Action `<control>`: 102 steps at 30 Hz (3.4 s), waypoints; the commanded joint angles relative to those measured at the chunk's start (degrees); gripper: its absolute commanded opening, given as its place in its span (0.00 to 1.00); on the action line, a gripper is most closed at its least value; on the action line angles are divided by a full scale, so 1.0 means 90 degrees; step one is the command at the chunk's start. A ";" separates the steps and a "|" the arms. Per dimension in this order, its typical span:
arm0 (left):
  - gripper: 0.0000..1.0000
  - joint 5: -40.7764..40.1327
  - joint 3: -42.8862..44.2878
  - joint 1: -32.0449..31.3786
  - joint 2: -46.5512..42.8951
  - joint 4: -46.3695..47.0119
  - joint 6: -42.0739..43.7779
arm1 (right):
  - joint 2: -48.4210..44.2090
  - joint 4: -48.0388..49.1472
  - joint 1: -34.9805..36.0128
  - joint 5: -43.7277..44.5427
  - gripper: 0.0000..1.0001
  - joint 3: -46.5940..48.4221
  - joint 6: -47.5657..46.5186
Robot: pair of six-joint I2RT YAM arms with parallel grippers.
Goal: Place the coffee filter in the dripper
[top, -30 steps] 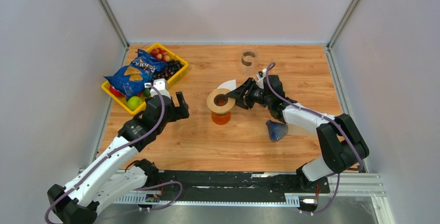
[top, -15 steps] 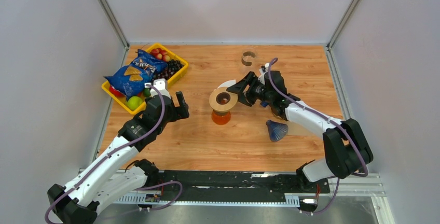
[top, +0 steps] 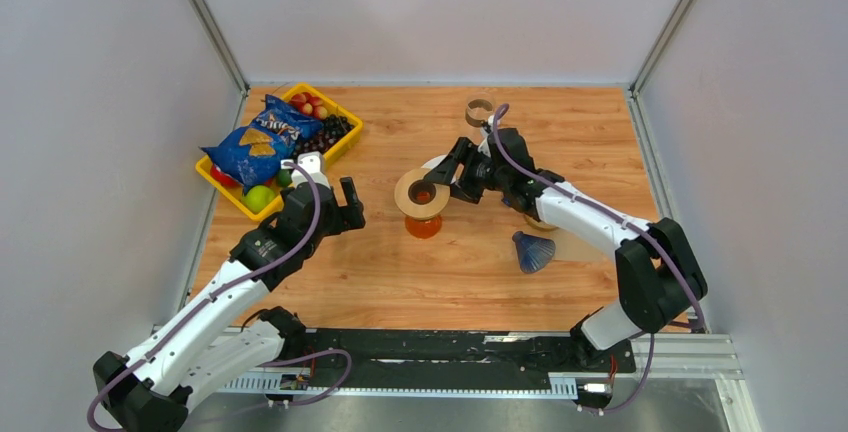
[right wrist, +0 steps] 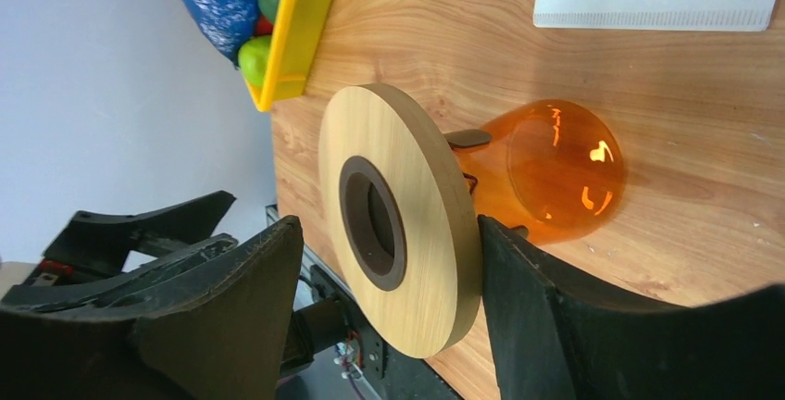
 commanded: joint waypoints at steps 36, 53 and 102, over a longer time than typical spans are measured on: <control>1.00 0.0477 0.0226 -0.0005 -0.0417 0.1189 0.0081 | -0.4203 -0.3273 -0.1661 0.4740 1.00 -0.0753 -0.2537; 1.00 0.0930 0.0045 -0.0011 0.0048 0.1270 0.0163 | -0.3773 -0.3517 -0.4293 0.1661 1.00 -0.2046 -0.3110; 1.00 0.0714 0.0175 -0.0006 0.0047 0.0955 0.0188 | -0.5039 -0.2032 -0.1680 0.2195 0.37 -0.3907 -0.0026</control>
